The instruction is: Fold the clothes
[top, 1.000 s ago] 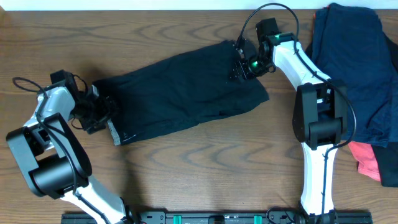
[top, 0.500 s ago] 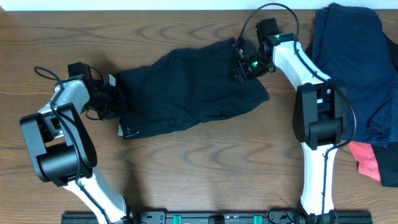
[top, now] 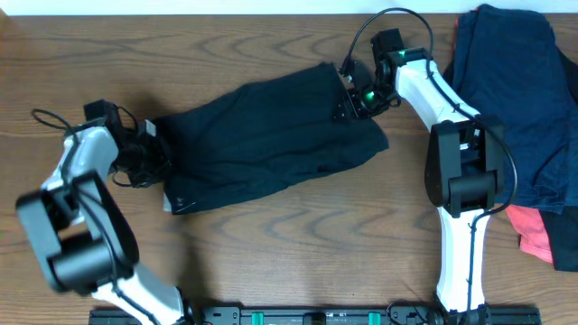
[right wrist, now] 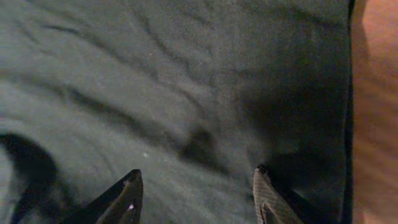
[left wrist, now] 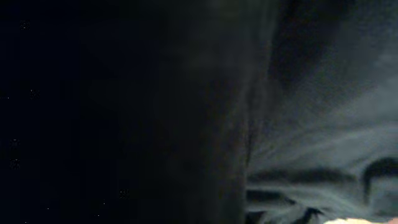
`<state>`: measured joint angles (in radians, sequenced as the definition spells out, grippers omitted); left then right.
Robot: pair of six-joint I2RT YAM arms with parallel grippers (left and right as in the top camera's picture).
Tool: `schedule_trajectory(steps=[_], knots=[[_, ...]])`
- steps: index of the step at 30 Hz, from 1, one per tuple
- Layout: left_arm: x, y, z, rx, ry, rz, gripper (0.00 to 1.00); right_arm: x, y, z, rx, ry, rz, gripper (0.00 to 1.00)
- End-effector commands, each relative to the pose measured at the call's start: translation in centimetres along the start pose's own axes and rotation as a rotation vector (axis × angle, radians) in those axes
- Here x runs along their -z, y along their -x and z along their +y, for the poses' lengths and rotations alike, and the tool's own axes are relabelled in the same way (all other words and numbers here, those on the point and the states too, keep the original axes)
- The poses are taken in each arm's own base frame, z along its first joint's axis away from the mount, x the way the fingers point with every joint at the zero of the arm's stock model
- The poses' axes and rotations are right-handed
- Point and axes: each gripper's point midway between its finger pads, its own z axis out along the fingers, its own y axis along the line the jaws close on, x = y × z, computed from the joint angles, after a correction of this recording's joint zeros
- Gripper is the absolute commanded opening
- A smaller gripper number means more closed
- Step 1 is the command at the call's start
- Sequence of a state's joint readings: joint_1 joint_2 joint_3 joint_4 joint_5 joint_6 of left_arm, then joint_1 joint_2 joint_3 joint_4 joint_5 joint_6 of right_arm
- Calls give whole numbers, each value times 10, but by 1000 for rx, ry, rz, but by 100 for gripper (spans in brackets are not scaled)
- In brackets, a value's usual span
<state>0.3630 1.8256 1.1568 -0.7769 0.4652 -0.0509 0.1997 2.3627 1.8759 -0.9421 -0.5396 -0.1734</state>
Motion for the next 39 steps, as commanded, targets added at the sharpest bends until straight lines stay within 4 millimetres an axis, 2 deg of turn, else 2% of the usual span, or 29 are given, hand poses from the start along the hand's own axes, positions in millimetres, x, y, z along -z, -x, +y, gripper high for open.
schedule_trajectory(steps=[1,5,10,13,19,22,24,31,36,39], knots=[[46,8,7,-45,131,-112,6,3,0,13,-10,72,0,56],[74,1,7,-76,191,-123,6,20,9,33,21,102,-30,58],[90,-2,3,-87,209,-112,6,42,16,60,73,105,-63,59],[101,5,0,-111,219,-134,6,45,16,74,95,110,-59,57],[139,18,-6,-136,279,-192,6,23,11,98,150,115,-19,47],[155,20,-12,-143,286,-209,6,13,11,109,171,120,-10,17],[162,21,-16,-145,285,-218,6,3,9,115,179,126,1,7],[162,20,-21,-160,283,-216,6,-34,0,125,196,131,56,1],[160,23,-31,-190,277,-227,6,-58,-1,104,172,55,74,1],[157,22,-40,-213,273,-225,6,-66,0,96,167,49,73,1]])
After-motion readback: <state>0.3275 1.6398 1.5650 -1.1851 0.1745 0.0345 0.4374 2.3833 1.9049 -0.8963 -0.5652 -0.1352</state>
